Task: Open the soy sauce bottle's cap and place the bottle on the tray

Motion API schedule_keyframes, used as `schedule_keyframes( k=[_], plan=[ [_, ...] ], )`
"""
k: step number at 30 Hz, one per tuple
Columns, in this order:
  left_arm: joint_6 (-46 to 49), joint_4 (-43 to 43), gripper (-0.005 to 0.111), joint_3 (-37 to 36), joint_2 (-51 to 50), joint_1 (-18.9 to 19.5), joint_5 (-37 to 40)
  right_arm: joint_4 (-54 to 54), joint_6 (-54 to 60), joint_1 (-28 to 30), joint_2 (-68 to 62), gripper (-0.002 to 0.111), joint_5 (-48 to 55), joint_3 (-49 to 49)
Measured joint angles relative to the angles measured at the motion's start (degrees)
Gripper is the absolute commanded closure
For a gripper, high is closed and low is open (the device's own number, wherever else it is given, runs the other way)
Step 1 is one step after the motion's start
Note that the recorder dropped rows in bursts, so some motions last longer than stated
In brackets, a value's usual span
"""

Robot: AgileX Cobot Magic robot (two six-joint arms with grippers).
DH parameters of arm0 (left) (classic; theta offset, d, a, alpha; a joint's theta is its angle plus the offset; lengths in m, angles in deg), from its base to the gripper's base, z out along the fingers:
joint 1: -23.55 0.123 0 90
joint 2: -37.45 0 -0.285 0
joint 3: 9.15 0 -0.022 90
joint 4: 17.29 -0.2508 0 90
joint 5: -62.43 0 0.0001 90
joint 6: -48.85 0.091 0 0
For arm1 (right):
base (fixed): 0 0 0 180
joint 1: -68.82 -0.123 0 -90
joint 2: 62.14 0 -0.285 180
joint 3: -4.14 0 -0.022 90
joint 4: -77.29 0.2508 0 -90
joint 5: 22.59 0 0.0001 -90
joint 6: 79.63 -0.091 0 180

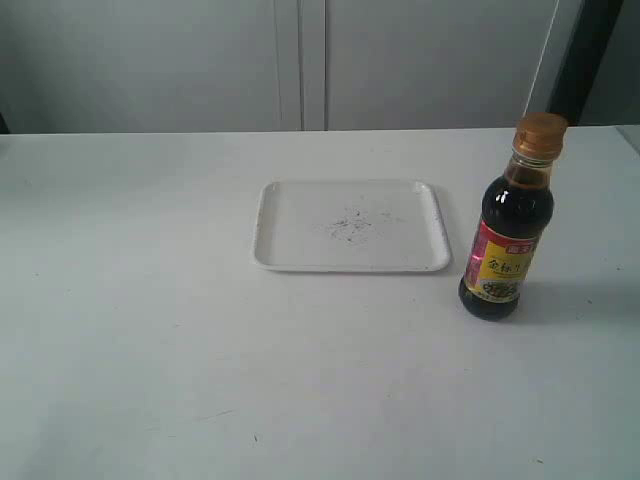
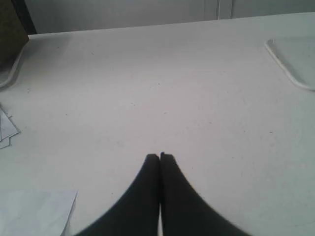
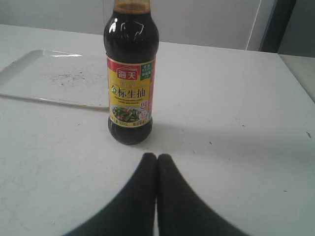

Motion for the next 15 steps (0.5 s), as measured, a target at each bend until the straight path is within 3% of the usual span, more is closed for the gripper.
schedule_keyframes(
  k=[15],
  plan=[
    [-1.53, 2.71, 0.107, 0.00, 0.00, 0.00, -15.77, 0.00, -0.89, 0.00, 0.00, 0.108, 0.00, 0.00]
  ],
)
